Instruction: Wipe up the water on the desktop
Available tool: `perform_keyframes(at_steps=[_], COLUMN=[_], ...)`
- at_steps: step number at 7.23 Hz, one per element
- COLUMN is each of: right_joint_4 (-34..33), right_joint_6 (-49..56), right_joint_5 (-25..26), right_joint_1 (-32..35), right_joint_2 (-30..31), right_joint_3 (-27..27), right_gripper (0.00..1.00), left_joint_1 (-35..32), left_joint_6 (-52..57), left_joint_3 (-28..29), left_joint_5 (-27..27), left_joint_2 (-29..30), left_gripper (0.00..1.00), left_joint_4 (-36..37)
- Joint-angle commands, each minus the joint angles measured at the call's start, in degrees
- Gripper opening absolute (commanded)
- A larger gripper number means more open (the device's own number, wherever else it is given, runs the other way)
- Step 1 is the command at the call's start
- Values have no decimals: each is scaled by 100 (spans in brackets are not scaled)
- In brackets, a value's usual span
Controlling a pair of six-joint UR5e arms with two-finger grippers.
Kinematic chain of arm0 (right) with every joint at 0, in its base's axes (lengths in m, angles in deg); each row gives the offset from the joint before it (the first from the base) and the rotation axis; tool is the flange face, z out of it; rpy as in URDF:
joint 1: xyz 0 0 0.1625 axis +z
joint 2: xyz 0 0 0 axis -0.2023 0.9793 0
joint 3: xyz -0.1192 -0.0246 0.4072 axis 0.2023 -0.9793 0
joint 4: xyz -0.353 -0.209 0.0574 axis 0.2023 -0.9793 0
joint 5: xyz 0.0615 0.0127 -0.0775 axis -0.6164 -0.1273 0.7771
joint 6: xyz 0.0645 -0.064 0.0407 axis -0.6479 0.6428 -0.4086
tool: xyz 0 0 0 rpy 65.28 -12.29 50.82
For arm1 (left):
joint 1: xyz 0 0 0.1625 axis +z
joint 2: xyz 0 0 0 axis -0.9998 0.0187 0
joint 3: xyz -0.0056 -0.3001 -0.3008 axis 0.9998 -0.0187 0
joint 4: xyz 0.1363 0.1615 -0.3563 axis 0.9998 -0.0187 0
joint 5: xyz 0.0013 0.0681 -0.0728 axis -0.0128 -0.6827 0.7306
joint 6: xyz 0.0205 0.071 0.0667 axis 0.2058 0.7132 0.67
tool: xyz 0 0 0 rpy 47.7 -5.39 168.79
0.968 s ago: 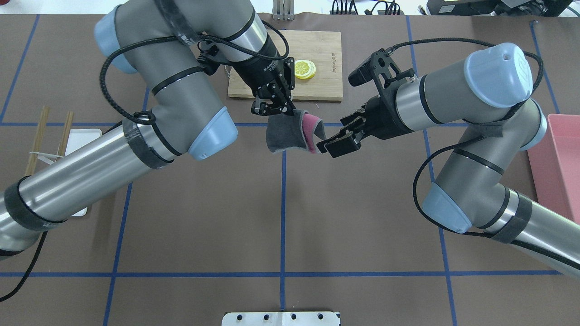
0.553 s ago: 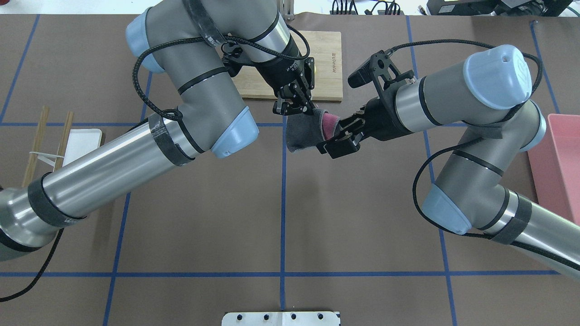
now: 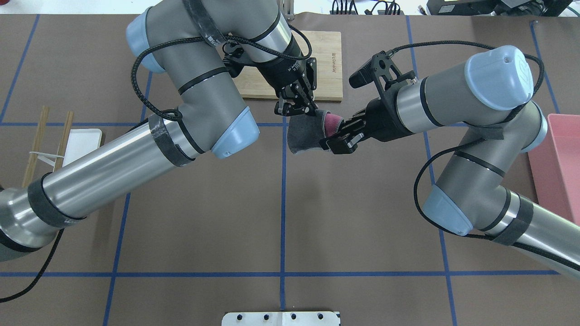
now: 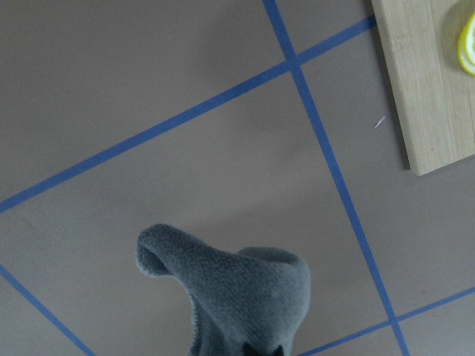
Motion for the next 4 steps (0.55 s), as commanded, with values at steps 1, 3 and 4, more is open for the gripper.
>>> perform_keyframes(at_steps=[1,3,4], right_joint_4=[0,0,0], right_joint_6=[-5,-5,-5], right_joint_5=[-10,-1,-1], right_joint_1=[7,16,16], right_joint_2=[32,58,58], right_joint_3=[47,39,39], right_gripper=[54,54,54], left_joint_1=[-8,-17,-17], left_joint_6=[56,65,57], left_joint_3=[-23,-84,-172], left_joint_5=[327,424,451], left_joint_2=[-107,-116,-142], left_gripper=[0,0,0], left_joint_4=[25,43,51])
